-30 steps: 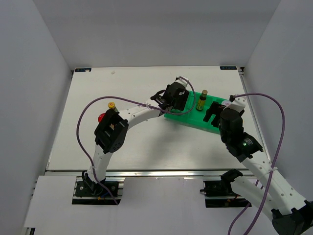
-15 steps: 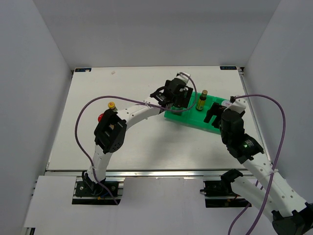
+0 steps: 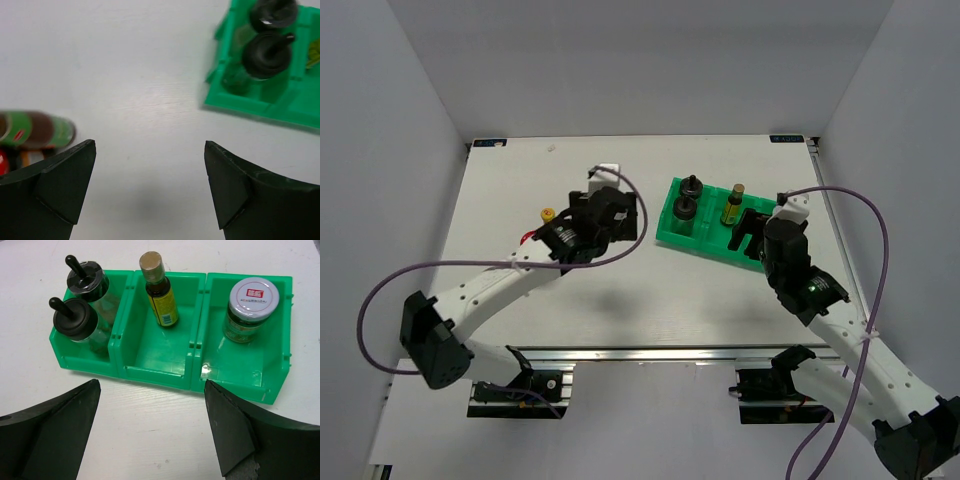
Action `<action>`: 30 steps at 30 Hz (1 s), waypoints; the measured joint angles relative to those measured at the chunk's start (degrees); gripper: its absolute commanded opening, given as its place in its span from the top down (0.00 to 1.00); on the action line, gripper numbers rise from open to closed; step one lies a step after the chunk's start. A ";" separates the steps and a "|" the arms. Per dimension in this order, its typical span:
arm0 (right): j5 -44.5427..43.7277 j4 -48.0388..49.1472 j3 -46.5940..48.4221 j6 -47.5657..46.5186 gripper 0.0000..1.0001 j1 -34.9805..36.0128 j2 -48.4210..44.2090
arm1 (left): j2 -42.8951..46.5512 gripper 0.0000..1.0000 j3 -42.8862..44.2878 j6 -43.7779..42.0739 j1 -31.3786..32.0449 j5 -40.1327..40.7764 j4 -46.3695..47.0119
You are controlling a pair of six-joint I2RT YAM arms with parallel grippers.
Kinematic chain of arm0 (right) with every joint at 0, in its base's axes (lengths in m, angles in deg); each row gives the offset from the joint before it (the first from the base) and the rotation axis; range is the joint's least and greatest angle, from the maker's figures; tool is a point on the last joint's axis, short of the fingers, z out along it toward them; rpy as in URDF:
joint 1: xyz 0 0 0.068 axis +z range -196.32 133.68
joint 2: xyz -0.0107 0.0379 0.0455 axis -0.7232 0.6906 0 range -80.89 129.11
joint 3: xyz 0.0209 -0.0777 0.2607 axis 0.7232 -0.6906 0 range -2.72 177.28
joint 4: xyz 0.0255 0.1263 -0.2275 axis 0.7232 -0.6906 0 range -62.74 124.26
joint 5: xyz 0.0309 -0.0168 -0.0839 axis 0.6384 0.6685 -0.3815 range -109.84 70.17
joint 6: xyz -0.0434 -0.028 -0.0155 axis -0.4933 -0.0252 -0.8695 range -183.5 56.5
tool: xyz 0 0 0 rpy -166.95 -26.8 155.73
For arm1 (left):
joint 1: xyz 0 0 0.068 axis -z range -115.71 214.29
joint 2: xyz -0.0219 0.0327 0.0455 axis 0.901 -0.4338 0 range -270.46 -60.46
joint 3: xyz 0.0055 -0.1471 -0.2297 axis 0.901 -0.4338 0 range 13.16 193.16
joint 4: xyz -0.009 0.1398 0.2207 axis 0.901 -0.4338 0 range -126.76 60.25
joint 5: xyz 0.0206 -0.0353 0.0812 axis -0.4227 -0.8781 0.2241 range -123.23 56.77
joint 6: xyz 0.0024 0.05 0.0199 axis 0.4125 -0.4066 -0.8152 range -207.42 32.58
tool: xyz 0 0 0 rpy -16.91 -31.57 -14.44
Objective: Organize the condiment bottles
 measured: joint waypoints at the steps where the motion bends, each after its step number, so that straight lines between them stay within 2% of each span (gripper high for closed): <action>1: 0.46 0.37 0.00 -0.02 0.11 0.00 0.44 | 2.19 0.02 -2.12 2.10 -0.33 1.66 -1.68; 6: 2.51 2.38 0.00 -0.24 0.11 0.00 2.89 | 8.46 0.02 -9.62 10.16 -5.31 6.08 -8.85; 10: 3.98 3.30 0.00 -0.48 0.11 0.00 5.53 | 12.90 0.02 -12.85 12.37 -11.47 7.85 -10.29; 13: 5.05 3.34 0.00 -0.55 0.11 0.00 6.84 | 13.94 0.02 -12.79 12.02 -13.11 9.73 -9.05; 22: 4.55 3.15 0.00 -0.66 0.11 0.00 5.90 | 2.99 0.02 -10.86 8.79 -18.67 12.24 -3.72; 30: 4.42 3.15 0.00 -1.09 0.11 -0.02 4.55 | 2.60 0.02 -13.40 4.81 -19.41 12.50 4.94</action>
